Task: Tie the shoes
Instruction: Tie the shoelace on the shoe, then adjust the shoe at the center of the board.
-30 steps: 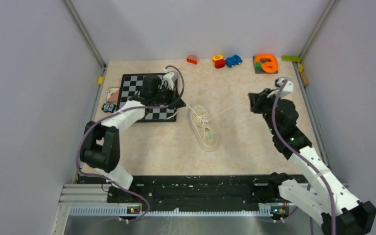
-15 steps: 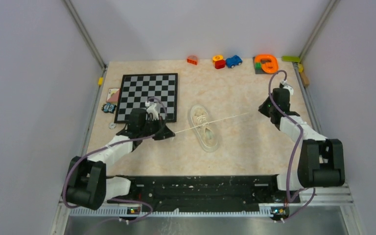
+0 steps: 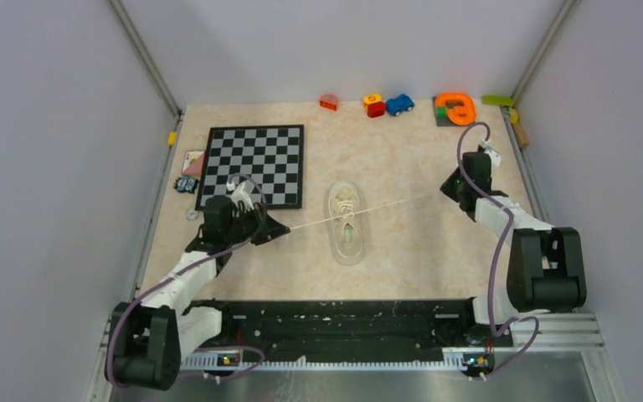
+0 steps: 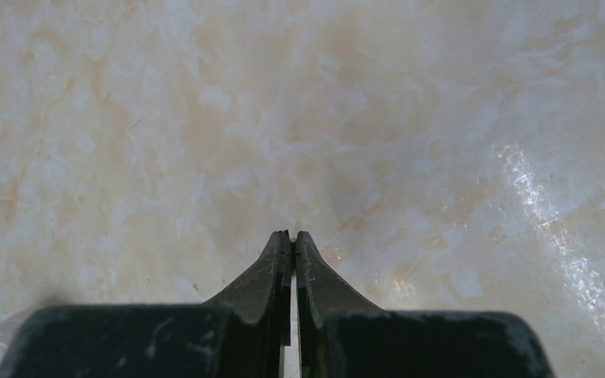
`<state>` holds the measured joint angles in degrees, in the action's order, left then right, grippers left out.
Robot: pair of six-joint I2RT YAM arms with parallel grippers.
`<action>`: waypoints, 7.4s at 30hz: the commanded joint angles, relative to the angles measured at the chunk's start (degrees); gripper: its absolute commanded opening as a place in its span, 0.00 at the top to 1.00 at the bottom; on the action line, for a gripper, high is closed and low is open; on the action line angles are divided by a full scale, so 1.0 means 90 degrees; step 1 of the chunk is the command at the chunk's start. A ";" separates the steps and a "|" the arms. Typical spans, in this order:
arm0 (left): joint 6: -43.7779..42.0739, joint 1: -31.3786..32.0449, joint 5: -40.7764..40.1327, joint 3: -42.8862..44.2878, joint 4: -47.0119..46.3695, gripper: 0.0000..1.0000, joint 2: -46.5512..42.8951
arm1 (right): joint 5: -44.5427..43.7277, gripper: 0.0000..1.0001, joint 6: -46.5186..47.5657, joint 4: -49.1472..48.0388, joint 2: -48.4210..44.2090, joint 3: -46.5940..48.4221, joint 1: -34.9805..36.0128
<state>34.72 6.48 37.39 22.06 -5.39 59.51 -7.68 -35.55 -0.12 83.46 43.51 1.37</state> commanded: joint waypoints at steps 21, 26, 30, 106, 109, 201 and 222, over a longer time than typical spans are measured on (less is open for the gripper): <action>-0.0911 0.3424 -0.0024 0.3671 0.0932 1.00 0.2074 | 0.1749 0.50 0.1627 0.0442 -0.0950 0.0499 0.0888; -0.0808 0.3504 0.0051 0.3795 0.0862 1.00 0.2289 | 0.3126 0.42 0.1666 0.0297 -0.1514 0.0080 0.0989; -0.0821 0.3515 0.0072 0.3843 0.0911 1.00 0.2257 | 0.4192 0.38 0.2185 0.0111 -0.1881 -0.0220 0.1549; -0.1171 0.1774 0.0361 0.3518 0.0139 1.00 0.1438 | 0.4950 1.00 0.2707 0.0109 -0.0320 0.0634 0.2636; -0.1294 0.2036 0.0770 0.4025 0.0395 1.00 0.1999 | 0.4897 1.00 0.2477 0.0211 -0.0363 0.0725 0.2637; -0.5575 0.4060 -0.1449 0.1504 -0.2672 1.00 0.2718 | 0.2471 0.32 0.1655 0.0158 -0.2570 -0.1234 0.2417; -0.4929 0.3220 -0.1188 0.1367 -0.2014 1.00 0.1958 | 0.2396 0.46 0.1498 -0.0282 -0.1087 -0.0775 0.4172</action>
<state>-10.57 36.93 23.75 34.81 -23.00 79.92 13.04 -18.72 1.85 73.32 34.26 36.47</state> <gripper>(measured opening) 0.010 0.537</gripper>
